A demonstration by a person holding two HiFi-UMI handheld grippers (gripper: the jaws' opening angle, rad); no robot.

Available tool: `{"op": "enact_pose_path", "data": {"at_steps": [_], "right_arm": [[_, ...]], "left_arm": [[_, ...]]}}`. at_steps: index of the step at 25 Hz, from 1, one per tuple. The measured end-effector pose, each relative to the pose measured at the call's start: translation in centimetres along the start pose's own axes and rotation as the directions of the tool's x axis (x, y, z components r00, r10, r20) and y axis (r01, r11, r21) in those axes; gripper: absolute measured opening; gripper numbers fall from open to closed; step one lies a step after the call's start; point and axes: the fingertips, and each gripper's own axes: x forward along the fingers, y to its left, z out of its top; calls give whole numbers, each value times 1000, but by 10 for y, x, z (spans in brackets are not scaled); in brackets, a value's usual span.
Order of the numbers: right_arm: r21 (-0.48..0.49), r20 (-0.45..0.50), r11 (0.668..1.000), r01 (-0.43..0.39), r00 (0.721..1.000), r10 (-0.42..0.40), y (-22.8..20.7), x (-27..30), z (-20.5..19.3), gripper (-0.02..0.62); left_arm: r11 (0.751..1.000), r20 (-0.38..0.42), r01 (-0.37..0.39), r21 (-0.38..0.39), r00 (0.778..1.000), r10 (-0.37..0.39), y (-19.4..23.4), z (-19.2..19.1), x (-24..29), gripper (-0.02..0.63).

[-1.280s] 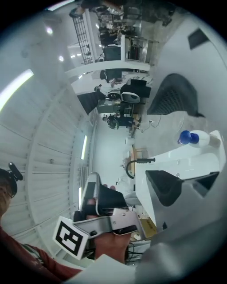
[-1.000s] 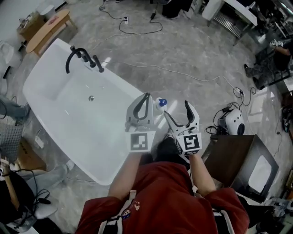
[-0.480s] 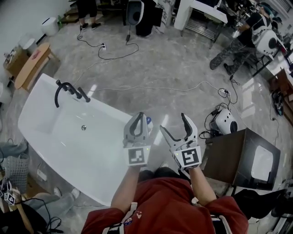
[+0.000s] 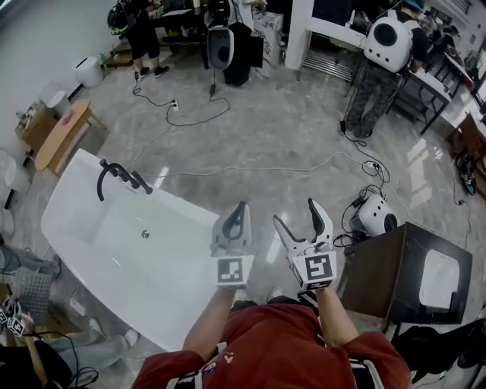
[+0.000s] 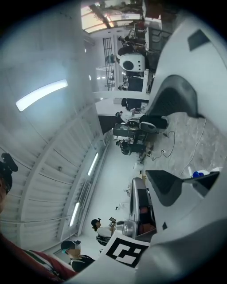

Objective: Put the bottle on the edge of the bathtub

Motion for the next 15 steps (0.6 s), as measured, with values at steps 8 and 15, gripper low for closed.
{"op": "enact_pose_path", "data": {"at_steps": [8,15], "right_arm": [[67,33,997,39,999,-41,-31,-12,20,379],[134,-12,990,34,999,-32,-40,-10,12,379]], "left_arm": [[1000,11,10,29,1000,-10,-21,17,5,18],[999,21,0,46,1000,-1,-26,24,3,18]]}}
